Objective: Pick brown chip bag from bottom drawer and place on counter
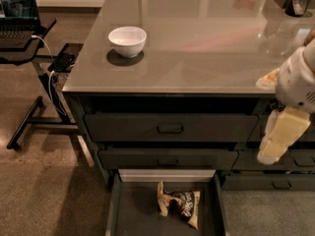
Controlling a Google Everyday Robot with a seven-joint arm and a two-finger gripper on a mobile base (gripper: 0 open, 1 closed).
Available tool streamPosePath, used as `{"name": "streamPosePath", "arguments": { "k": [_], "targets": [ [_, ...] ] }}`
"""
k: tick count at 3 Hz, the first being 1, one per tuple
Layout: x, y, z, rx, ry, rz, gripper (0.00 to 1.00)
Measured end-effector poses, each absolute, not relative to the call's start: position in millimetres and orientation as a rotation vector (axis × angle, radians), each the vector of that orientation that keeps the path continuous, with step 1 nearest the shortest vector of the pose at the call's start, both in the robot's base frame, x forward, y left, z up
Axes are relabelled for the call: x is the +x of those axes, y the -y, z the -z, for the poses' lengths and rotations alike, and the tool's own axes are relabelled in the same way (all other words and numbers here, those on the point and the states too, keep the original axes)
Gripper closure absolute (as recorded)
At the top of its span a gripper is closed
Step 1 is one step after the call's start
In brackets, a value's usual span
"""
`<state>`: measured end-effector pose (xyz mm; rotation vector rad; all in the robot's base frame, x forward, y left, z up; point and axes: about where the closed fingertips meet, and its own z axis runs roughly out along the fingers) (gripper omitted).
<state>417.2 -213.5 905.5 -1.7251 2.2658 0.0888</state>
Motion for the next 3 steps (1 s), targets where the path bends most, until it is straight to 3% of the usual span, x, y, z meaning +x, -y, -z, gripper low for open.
{"name": "streamPosePath", "arguments": {
  "k": [2,3],
  "targets": [
    [381.5,201.1,-834.7,-1.596,-2.102,-0.251,0.42],
    [388.9,195.8,-797.9,-1.488,-2.085,-0.269,0.65]
  ]
}}
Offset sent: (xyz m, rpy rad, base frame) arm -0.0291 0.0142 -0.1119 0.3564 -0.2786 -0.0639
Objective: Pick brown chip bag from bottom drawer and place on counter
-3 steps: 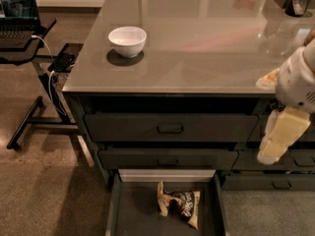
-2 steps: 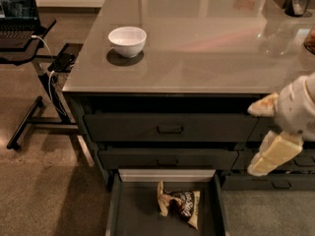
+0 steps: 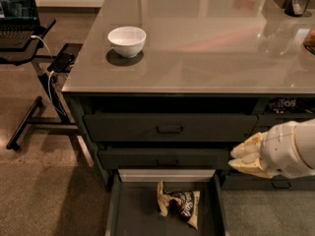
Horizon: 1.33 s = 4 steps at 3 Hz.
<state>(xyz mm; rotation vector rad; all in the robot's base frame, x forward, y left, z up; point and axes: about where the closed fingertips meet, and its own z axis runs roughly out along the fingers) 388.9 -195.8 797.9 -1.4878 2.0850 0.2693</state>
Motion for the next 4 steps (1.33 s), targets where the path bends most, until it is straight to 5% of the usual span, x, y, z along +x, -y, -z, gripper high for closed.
{"name": "streamPosePath", "arguments": {
  "k": [1,2,4],
  "targets": [
    [394.4,196.8,-800.5,-1.473,-2.078,-0.241,0.89],
    [392.6,192.6,-798.0,-1.441,-2.067,-0.263,0.85],
    [400.8,167.5,-686.0,-1.263,-2.064,-0.395,0.40]
  ]
}}
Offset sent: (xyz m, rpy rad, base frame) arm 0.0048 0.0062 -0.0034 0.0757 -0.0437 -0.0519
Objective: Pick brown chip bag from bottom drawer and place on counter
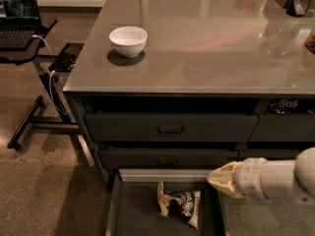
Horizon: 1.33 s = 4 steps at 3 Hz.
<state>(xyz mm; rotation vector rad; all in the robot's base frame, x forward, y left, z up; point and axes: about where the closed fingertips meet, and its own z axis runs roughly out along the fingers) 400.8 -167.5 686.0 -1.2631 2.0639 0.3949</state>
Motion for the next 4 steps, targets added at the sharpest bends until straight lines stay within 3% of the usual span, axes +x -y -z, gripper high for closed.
{"name": "streamPosePath", "arguments": {
  "k": [1,2,3,4],
  "targets": [
    [428.0,173.4,-632.1,-1.153,-2.069,-0.365,0.16],
    [465.8,192.4,-600.6,-1.052,-2.089,-0.267,0.00],
    [493.2,234.5,-599.9,-0.995,-2.080,-0.172,0.00],
    [496.9,235.6,-603.1,-0.992,-2.074,-0.169,0.00]
  ]
}}
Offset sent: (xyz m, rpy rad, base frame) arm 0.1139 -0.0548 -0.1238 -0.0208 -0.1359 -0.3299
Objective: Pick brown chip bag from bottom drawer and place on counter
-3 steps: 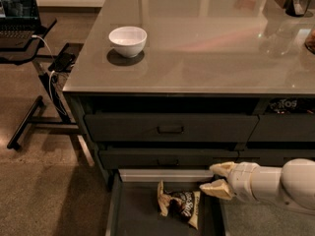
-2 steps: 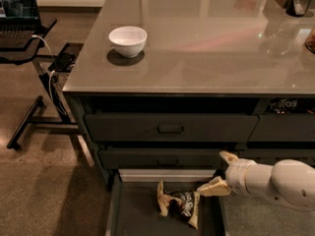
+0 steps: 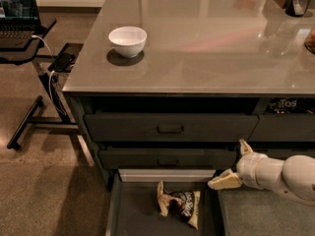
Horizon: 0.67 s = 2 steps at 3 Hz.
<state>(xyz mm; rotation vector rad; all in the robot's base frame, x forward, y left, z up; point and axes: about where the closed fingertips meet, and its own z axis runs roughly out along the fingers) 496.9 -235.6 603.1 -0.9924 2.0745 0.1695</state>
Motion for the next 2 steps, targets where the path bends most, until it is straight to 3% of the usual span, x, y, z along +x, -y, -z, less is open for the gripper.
{"name": "streamPosePath", "arguments": {
  "k": [2],
  "targets": [
    [488.0,221.0,-563.6,-1.157,-1.997,-0.282,0.00]
  ]
}}
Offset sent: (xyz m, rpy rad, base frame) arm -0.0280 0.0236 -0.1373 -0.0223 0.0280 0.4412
